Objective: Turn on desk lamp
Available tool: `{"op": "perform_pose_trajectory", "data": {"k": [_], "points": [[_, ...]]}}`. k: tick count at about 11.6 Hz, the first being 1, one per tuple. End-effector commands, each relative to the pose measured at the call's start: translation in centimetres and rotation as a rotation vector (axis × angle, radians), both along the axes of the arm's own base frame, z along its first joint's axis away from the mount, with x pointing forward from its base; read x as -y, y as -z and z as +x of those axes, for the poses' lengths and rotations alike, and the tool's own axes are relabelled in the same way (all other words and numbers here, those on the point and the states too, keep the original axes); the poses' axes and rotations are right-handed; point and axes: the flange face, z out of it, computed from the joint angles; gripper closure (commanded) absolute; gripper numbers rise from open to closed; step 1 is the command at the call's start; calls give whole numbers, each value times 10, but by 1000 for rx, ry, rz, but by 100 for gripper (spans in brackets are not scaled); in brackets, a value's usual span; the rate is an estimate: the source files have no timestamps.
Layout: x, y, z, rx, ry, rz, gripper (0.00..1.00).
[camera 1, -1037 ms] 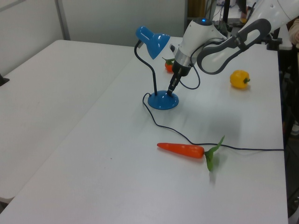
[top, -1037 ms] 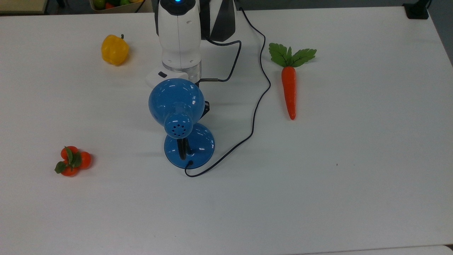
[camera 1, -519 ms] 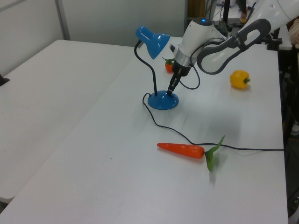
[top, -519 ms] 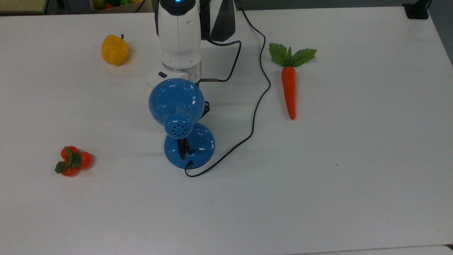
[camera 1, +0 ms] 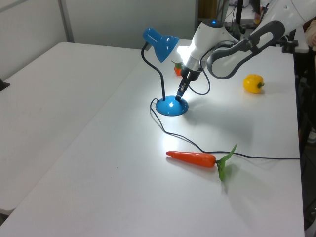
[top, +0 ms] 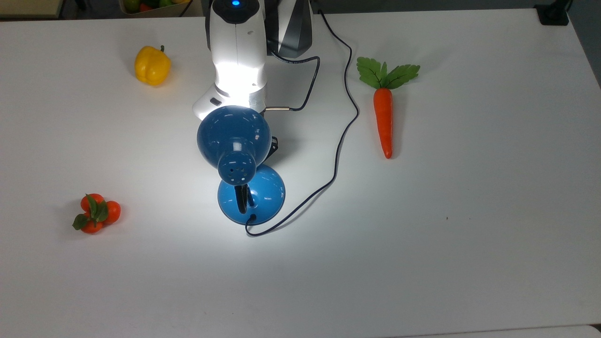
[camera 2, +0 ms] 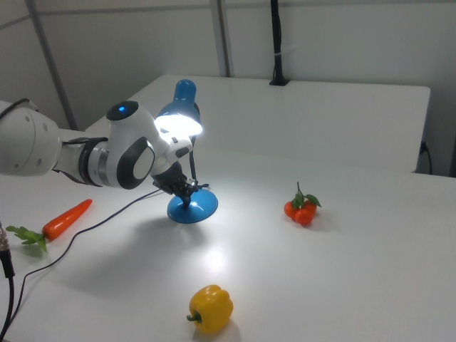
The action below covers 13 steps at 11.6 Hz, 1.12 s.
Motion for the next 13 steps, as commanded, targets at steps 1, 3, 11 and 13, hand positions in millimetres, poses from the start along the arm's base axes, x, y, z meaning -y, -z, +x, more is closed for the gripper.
{"op": "perform_pose_trajectory", "data": {"k": [1, 3, 11, 13], "points": [[-1, 5, 4, 14, 10, 1, 100], [0, -11, 1, 10, 13, 0, 100], [12, -128, -75, -357, 60, -62, 100], [10, -181, -100, -382, 62, -69, 100]]}}
